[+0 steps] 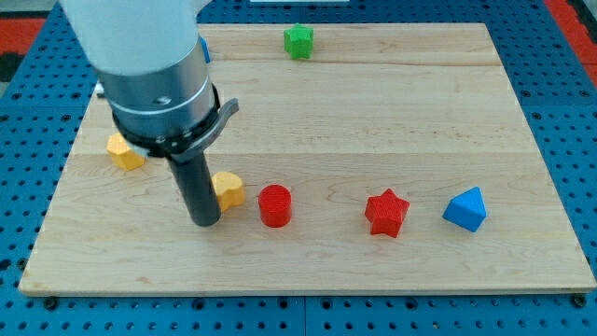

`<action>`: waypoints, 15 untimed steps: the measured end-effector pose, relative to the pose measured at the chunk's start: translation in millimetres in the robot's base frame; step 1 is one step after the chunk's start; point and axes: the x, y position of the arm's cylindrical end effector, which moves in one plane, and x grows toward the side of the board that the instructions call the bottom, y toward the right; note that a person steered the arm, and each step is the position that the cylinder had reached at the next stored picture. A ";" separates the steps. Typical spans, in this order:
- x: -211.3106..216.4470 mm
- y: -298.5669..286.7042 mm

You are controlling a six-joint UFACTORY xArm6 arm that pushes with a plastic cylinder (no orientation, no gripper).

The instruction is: Move the yellow heart to the top right side of the yellow hexagon

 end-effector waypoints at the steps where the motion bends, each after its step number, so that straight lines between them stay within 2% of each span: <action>1: -4.8 35.2; 3: 21.9 48.9; 5: -39.8 28.1; 8: -116.8 40.1; 10: -165.0 -4.0; 11: -179.7 -23.3; 12: -188.3 -73.9; 14: -182.1 -121.1; 15: -179.0 -67.7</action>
